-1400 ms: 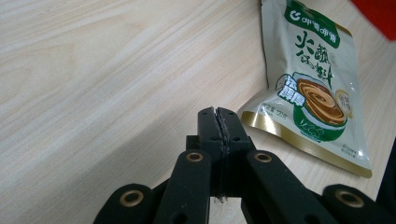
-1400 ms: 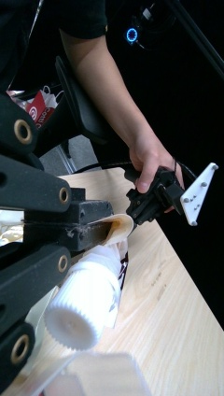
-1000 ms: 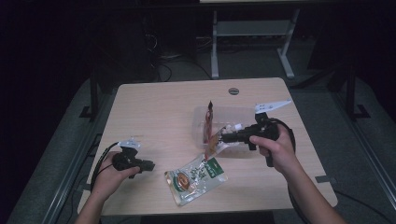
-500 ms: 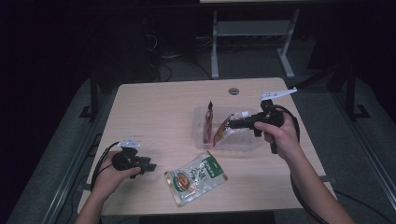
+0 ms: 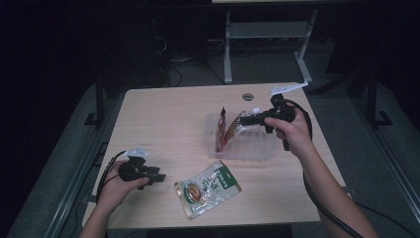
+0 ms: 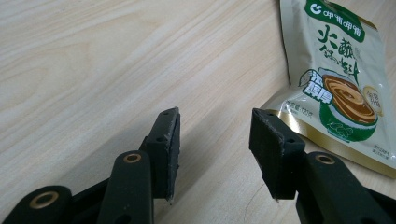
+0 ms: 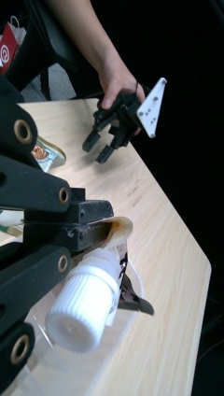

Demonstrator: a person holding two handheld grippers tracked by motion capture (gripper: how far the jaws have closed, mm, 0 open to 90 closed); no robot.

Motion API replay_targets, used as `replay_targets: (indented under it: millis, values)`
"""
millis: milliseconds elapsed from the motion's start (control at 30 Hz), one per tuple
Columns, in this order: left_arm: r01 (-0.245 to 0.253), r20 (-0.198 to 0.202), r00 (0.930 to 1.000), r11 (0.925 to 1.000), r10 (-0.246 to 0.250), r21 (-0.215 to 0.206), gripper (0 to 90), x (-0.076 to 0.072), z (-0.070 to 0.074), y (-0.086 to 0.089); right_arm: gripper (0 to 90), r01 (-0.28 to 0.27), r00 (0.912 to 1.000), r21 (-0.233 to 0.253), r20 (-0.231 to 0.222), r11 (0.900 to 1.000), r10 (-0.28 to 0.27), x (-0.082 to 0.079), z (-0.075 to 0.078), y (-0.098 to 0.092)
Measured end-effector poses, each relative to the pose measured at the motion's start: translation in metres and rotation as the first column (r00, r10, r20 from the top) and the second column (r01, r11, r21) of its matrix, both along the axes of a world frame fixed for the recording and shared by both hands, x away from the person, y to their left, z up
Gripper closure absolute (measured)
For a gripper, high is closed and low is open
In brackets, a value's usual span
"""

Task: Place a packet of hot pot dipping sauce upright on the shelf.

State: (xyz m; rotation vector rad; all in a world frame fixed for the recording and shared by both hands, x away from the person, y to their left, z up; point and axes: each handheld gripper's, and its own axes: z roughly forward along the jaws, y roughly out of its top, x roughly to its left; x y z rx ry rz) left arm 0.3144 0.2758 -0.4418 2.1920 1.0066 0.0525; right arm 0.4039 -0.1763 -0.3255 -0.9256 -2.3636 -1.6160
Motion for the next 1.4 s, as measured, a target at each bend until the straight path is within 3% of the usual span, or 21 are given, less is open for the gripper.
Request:
replay_targets:
  millis: [400, 900, 1400]
  values:
    - [0.004, -0.002, 1.0000, 1.0000, -0.004, 0.001, 52.9, 0.000, 0.000, 0.002, 90.0, 0.002, 1.0000, -0.056, 0.007, 0.998, -0.001, 0.020, 0.000, 0.008]
    - [0.009, -0.009, 0.9999, 0.9999, -0.009, 0.006, 53.0, -0.001, -0.002, 0.000, 90.0, 0.009, 0.9999, -0.097, 0.005, 0.995, -0.009, 0.020, -0.005, 0.004]
    - [0.014, -0.011, 0.9998, 0.9999, -0.013, 0.008, 53.1, -0.001, -0.002, 0.001, 90.0, -0.034, 0.9994, -0.109, 0.001, 0.994, 0.034, 0.023, -0.012, 0.027]
